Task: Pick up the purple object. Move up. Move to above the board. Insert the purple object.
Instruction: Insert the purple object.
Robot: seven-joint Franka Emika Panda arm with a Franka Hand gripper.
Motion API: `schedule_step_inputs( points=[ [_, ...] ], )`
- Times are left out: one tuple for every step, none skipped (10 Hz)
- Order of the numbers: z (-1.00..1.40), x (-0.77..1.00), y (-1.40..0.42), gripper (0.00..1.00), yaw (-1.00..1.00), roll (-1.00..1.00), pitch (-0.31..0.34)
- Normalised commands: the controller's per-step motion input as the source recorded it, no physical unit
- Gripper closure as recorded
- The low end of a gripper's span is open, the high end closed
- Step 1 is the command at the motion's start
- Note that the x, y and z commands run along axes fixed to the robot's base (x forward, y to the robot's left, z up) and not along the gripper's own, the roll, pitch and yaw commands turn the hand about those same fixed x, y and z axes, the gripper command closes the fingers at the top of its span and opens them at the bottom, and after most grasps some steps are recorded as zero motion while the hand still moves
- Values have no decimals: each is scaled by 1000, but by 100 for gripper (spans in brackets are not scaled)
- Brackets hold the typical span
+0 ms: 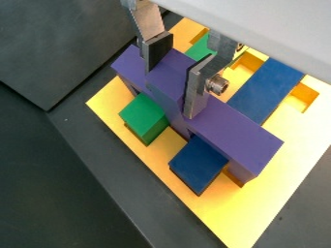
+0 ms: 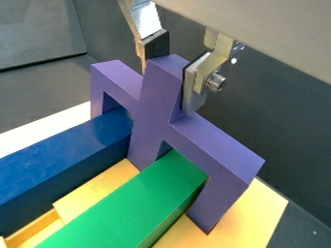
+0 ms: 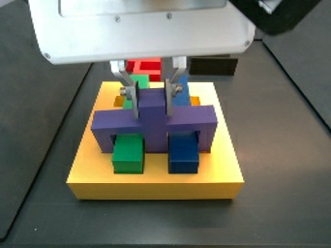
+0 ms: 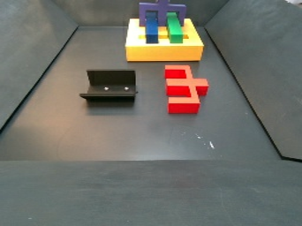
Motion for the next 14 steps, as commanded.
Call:
schedule_step_inputs(
  points=[
    [-394,166,0,100,17,16,43],
    [-380,226,0,100,0,0,43],
    [-3,254,0,100,0,-233,86],
    [149,197,34,100,0,-320,84],
    [309,77,103,100,0,-414,50],
    [314,63,97,100,0,-437,43],
    [371,17,71,100,0,-423,20],
    [263,0,103,100,0,-377,0],
    [-6,0,51,100,0,-91,-20],
    [-26,0,0,100,0,-6,0],
    [-126,0,0,100,-6,-164,0],
    [0,0,0,100,-140,-289,234],
    [0,-9,0,100,-103,-449,299],
    [43,-63,0,100,-63,-500,284]
  ],
)
